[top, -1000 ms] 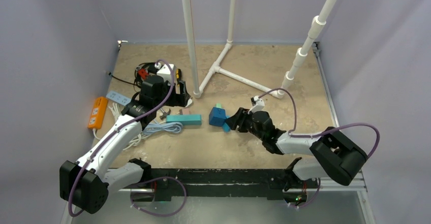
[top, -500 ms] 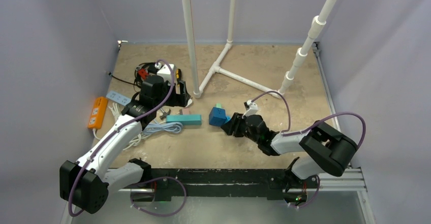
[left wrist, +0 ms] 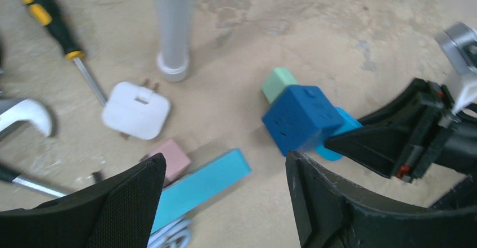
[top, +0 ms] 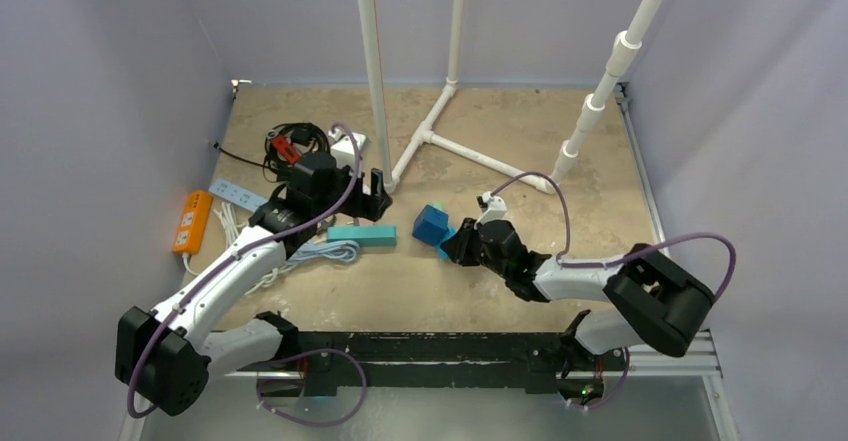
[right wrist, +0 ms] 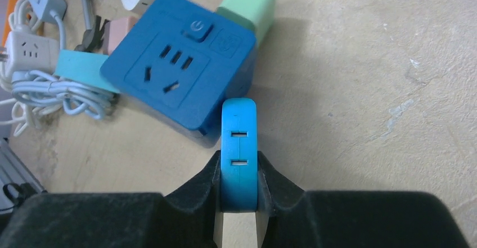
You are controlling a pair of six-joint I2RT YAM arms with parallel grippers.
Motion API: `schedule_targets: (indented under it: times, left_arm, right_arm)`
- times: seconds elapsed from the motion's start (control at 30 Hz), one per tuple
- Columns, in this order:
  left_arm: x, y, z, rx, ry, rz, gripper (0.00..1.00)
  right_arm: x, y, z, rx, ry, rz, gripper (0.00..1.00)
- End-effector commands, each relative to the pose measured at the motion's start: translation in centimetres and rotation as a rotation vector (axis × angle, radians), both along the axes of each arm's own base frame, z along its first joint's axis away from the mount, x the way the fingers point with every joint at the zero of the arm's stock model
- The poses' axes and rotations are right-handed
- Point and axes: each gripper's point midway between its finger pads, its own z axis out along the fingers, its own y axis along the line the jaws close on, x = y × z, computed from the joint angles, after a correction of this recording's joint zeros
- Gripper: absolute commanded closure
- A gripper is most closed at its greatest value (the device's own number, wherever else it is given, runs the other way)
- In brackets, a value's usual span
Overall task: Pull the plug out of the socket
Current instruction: Remove the plug from the socket.
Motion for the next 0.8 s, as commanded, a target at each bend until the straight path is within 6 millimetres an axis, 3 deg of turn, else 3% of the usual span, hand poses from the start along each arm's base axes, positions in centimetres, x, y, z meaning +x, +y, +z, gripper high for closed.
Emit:
schedule_targets:
  times: [0.0, 0.1, 0.23, 0.5, 0.77]
  left_arm:
    - [-2.3, -4.6, 1.8, -0.034, -0.088, -0.238, 0.24]
    - [-3.9, -6.4, 1.8, -0.033, -0.098, -0.325, 0.23]
    - [-4.2, -7.1, 1.0, -0.039, -0.071, -0.353, 0.2]
    - [-4.8, -8.6, -1.4, -0.048, 0.04, -0.424, 0.18]
    - [-7.0, -10.1, -0.4, -0.114, 0.063, -0.568, 0.16]
  right_arm:
    - [1.0, 1.1, 4.9, 0.02, -0.09, 0.006, 1.0]
    - [0.5, 1.6, 6.2, 0.02, -0.106, 0.031, 1.0]
    - [-0.1, 2.4, 7.9, 0.045, -0.13, 0.062, 1.0]
    - [-0.9, 3.2, 9.5, 0.056, -0.211, 0.147, 1.0]
    - [-4.7, 4.3, 14.1, 0.173, -0.378, 0.39, 1.0]
